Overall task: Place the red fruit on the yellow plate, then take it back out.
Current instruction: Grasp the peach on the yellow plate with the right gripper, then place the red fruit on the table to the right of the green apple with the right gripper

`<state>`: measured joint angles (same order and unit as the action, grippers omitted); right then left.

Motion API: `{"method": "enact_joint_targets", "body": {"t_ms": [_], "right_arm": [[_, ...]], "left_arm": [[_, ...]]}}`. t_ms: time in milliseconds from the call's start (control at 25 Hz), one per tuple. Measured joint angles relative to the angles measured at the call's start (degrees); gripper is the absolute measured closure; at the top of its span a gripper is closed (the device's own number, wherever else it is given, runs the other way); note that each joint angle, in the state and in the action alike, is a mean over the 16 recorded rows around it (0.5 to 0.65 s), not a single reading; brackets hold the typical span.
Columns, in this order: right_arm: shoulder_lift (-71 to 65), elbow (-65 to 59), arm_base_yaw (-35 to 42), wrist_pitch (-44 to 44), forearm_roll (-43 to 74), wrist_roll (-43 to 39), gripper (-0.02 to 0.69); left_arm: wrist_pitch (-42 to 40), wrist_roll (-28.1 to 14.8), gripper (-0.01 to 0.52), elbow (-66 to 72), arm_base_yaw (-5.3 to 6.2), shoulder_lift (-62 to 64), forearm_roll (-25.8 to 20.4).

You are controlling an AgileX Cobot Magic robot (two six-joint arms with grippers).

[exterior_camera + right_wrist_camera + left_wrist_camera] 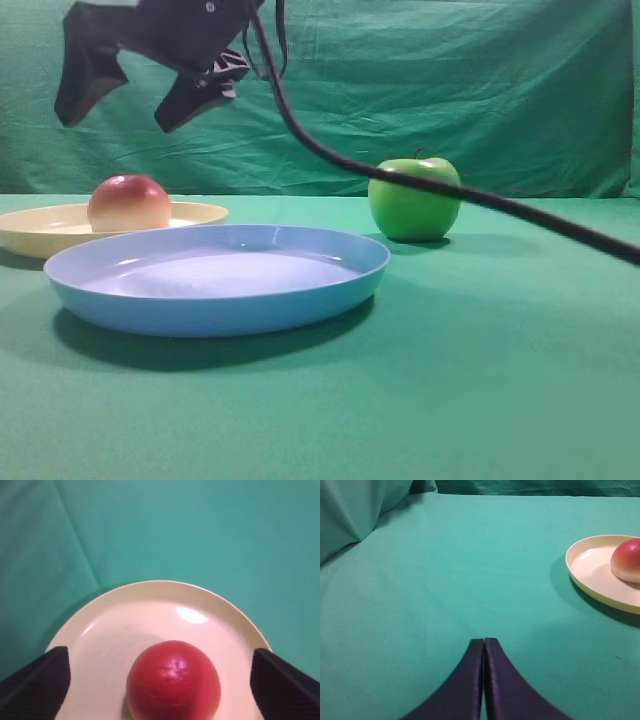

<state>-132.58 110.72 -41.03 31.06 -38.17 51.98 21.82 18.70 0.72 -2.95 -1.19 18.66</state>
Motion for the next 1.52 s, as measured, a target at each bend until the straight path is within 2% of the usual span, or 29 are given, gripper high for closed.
{"method": "enact_joint_targets", "body": {"t_ms": [80, 200, 360, 680, 760, 880, 1080, 1280, 1520], "right_arm": [[-1.5, 0.2, -0.2, -1.3, -0.1, 0.1, 0.029], [-3.5, 0.2, -0.3, -3.4, -0.3, 0.2, 0.045], [-5.4, 0.2, -0.5, -5.7, -0.5, 0.2, 0.086], [-6.7, 0.4, -0.6, -7.6, -0.8, 0.3, 0.277], [-6.4, 0.4, -0.6, -6.9, -0.8, 0.3, 0.328], [-5.3, 0.5, -0.4, -4.8, -0.7, 0.2, 0.394], [-1.3, 0.6, 1.3, 0.3, -0.3, -1.9, 0.467], [5.3, 0.7, 4.4, 7.4, 3.2, -6.8, 0.476], [15.2, 0.3, 8.4, 17.6, 13.1, -16.9, 0.478]], "left_arm": [[0.0, 0.0, 0.509, 0.0, 0.00, 0.0, 0.0], [0.0, 0.0, 0.467, 0.0, 0.00, 0.0, 0.0], [0.0, 0.1, 0.459, 0.0, 0.00, 0.0, 0.0], [0.0, 0.1, 0.459, 0.0, 0.00, 0.0, 0.0], [0.0, 0.1, 0.485, 0.0, 0.00, 0.0, 0.0], [0.0, 0.1, 0.511, 0.0, 0.00, 0.0, 0.0], [0.0, 0.1, 0.514, 0.0, 0.00, 0.0, 0.0], [0.0, 0.1, 0.514, 0.0, 0.00, 0.0, 0.0], [0.0, 0.1, 0.514, 0.0, 0.00, 0.0, 0.0]]}}
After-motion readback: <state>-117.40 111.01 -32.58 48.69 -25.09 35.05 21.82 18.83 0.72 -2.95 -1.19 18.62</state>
